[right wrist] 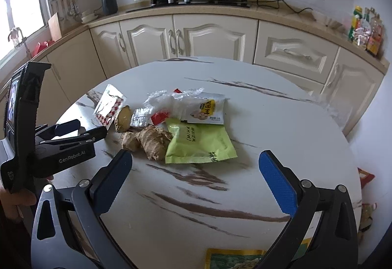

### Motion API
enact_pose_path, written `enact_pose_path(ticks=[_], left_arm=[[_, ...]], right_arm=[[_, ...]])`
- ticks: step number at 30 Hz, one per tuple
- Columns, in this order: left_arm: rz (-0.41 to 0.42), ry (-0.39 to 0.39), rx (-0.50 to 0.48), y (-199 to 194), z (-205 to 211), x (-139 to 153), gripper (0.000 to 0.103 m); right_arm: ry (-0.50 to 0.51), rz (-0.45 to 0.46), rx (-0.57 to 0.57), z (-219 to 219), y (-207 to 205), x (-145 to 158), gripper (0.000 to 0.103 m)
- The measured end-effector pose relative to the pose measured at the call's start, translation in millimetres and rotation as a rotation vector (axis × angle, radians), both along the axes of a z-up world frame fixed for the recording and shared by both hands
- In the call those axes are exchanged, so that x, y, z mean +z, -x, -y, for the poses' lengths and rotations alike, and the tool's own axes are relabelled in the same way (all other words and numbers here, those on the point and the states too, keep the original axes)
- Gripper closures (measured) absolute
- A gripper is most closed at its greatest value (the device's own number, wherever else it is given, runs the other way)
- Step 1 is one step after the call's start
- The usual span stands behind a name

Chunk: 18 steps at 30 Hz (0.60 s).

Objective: Collect trash
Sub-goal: 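Grasp the large ginger root with the right tool while the left tool grasps a small ginger piece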

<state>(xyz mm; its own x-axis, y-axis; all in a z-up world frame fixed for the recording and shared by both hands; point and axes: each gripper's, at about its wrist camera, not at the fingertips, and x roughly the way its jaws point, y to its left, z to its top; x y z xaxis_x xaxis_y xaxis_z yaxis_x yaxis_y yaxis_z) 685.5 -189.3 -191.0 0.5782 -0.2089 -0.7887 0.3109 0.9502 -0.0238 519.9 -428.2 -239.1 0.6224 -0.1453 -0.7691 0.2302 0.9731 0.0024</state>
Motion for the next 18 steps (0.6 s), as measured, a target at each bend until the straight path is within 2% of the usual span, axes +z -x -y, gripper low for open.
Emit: enact_pose_path(ticks=[3,9,13,16,18], left_arm=[[0.002,-0.001,0.033,5,-15,0,0.043],[-0.008,0.025,0.034,24,-32,0,0.041],[-0.013,0.046,0.028,43,-46,5,0.042],[-0.024,0.047,0.027,47,-53,9,0.041],[-0.026,0.061,0.019,49,-56,13,0.041]], right_arm=[[0.011,-0.013,0.018,-11,-9,-1,0.0],[0.049,-0.051,0.101,-44,-38,-12,0.0],[-0.019,-0.063,0.123,-52,-60,-22,0.0],[-0.007,-0.12,0.105,-52,-75,-40,0.006],[0.005,-0.135,0.099,-51,-75,-48,0.006]])
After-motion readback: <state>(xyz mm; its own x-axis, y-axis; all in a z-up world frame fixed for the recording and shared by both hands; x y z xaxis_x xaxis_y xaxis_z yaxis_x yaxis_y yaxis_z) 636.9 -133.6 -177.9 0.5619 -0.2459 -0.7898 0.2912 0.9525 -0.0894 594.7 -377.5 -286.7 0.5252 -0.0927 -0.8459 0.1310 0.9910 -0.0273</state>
